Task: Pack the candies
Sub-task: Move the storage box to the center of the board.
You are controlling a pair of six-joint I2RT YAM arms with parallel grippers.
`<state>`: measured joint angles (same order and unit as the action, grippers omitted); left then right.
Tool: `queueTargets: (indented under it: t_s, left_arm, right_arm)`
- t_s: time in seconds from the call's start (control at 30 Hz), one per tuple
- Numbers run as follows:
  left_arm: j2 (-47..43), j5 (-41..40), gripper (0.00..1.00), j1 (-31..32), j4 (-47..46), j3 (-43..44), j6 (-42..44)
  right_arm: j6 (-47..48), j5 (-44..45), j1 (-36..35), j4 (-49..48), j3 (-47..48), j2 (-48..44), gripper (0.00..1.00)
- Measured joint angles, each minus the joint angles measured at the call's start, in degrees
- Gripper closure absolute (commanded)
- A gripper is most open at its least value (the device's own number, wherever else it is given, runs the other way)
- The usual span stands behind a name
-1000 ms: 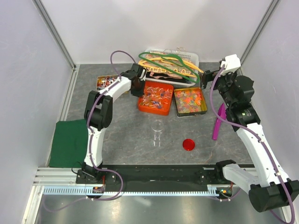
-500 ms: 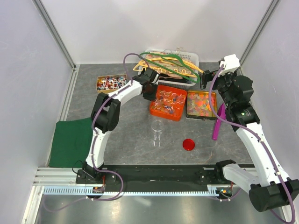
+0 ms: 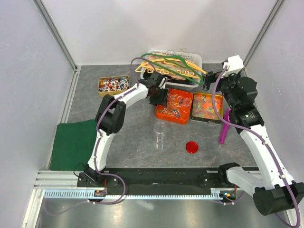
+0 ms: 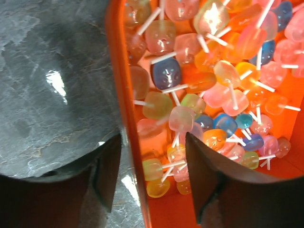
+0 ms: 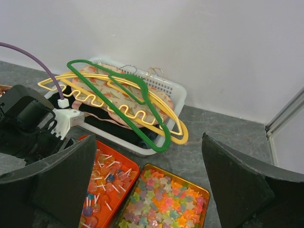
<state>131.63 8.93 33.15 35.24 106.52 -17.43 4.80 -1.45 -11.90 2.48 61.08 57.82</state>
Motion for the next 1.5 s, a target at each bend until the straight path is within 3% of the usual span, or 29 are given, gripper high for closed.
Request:
queueTargets:
  t_s: [0.4,0.77,1.2,1.37,1.5]
  left_arm:
    - [-1.4,0.7,0.25,-1.2,1.2,-0.6,0.2]
    - [-9.3,3.5,0.20,-5.7,2.3,-2.8,3.5]
    - [-16.1,10.4,0.15,-6.8,2.4,-3.0,7.6]
    - [-17.6,10.6,0.13,-10.9,2.5,-3.0,8.5]
    - [-19.9,8.0,0.11,-18.5,2.3,-3.0,11.3]
  right_arm:
    - [0.0,0.0,0.0,-0.1,-0.3,0.1,0.02]
    - [0.0,0.0,-0.4,-0.2,-0.3,0.9,0.02]
    - [0.0,1.5,-0.6,-0.2,-0.3,1.0,0.02]
    - [0.0,1.9,-0.6,-0.2,-0.3,1.0,0.02]
    - [0.0,2.1,-0.6,-0.2,-0.5,0.8,0.02]
